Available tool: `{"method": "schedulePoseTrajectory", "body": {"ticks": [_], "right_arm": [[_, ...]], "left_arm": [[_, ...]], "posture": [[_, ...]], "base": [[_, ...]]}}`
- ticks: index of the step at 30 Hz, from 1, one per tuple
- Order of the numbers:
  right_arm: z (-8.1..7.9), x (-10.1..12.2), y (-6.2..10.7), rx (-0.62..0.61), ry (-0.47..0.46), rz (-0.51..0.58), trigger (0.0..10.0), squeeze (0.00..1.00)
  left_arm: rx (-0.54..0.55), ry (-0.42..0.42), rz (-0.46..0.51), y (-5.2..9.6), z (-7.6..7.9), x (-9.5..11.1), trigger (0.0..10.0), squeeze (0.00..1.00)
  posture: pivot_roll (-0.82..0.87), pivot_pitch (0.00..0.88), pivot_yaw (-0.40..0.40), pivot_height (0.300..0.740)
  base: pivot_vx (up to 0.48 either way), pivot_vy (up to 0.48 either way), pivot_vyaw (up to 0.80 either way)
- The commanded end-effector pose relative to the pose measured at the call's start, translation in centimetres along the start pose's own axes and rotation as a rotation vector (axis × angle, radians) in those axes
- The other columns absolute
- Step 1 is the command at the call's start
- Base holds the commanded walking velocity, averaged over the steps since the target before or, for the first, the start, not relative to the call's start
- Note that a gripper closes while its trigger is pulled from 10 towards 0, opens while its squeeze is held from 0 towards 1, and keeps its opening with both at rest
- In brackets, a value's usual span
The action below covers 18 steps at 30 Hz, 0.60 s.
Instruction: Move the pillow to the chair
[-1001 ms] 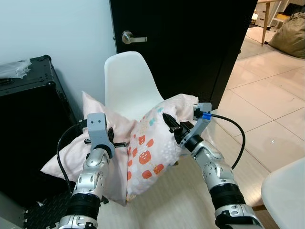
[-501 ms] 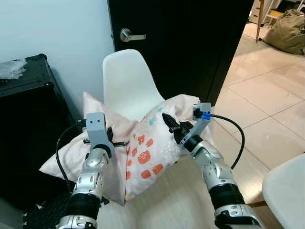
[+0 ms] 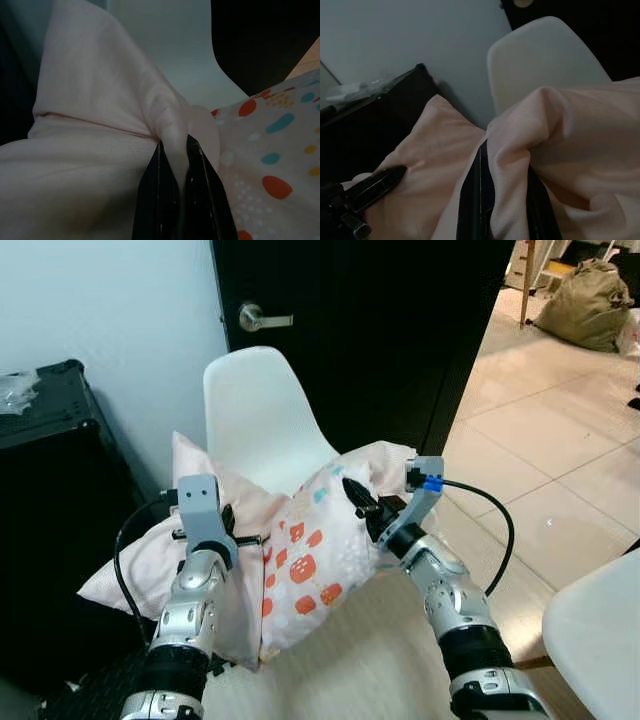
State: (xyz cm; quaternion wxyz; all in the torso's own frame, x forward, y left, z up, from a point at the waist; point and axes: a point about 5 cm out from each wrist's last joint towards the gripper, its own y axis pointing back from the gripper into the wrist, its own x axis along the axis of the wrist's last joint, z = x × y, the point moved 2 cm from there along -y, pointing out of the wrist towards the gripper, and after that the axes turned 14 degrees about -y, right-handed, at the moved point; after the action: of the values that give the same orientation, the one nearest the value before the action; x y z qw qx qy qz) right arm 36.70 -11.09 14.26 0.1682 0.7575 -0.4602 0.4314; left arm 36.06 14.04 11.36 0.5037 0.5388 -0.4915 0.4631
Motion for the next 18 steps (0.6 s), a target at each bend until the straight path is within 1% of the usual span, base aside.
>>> {"method": "schedulePoseTrajectory", "body": {"ticks": [1,18], "right_arm": [[-1.03,0.41,-0.80,0.045,0.001,0.025,10.0,0.00],[-1.25,0.65,-0.99,0.058,0.012,0.027,10.0,0.00]], "left_arm": [[-0.035,-0.021,0.081,-0.12,0.86,1.80,10.0,0.00],[-0.053,-0.024,0.081,-0.26,1.21,1.85,10.0,0.00]], "posture": [[-0.02,0.058,0.017,0.740],[-0.02,0.053,0.018,0.740]], "base": [[0.326,0.000,0.00],[0.343,0.000,0.00]]}}
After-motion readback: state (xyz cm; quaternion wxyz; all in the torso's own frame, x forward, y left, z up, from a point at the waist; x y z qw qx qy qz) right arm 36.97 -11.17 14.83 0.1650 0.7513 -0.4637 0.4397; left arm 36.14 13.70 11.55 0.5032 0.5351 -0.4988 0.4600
